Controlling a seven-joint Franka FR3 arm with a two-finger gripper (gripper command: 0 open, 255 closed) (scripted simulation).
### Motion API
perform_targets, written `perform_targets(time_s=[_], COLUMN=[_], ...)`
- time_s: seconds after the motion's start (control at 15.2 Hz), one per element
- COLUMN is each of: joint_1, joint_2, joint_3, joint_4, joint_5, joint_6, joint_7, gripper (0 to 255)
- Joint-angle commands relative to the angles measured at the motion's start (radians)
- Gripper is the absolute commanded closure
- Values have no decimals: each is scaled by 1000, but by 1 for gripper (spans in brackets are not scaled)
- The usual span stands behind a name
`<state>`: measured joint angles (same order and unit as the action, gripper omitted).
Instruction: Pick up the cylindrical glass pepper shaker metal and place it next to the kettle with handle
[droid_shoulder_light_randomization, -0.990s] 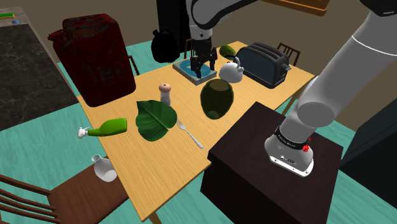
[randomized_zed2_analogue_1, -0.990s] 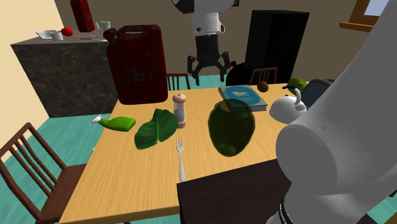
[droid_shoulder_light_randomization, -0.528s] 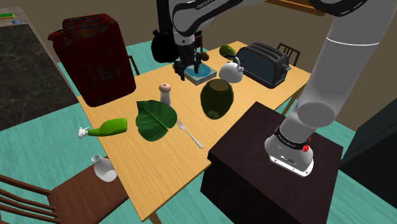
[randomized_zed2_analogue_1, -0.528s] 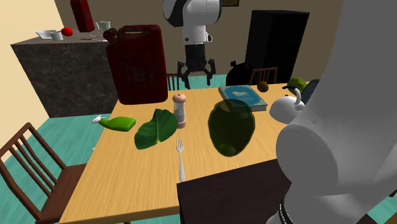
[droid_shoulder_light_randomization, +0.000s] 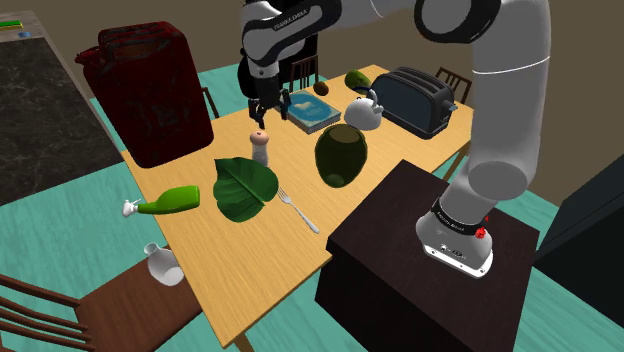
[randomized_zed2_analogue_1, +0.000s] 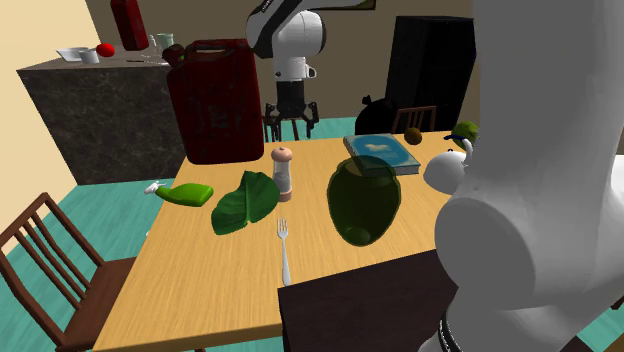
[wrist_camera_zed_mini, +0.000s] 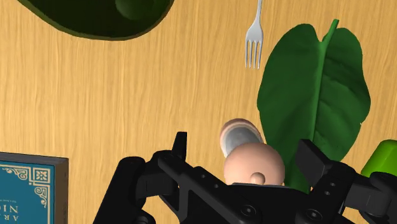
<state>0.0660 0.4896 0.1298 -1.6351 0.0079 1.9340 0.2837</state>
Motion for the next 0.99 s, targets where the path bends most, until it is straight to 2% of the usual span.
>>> perform_targets(time_s=[0.0,0.33,0.92], joint_1=[7,27,30], joint_2=[86,302,322], joint_3=[-1,-5,-6], joint_4=[103,400,331], joint_5=[0,-1,-2], joint_6=[-10,-76,13], joint_7=[9,27,27], gripper=[0,0,0])
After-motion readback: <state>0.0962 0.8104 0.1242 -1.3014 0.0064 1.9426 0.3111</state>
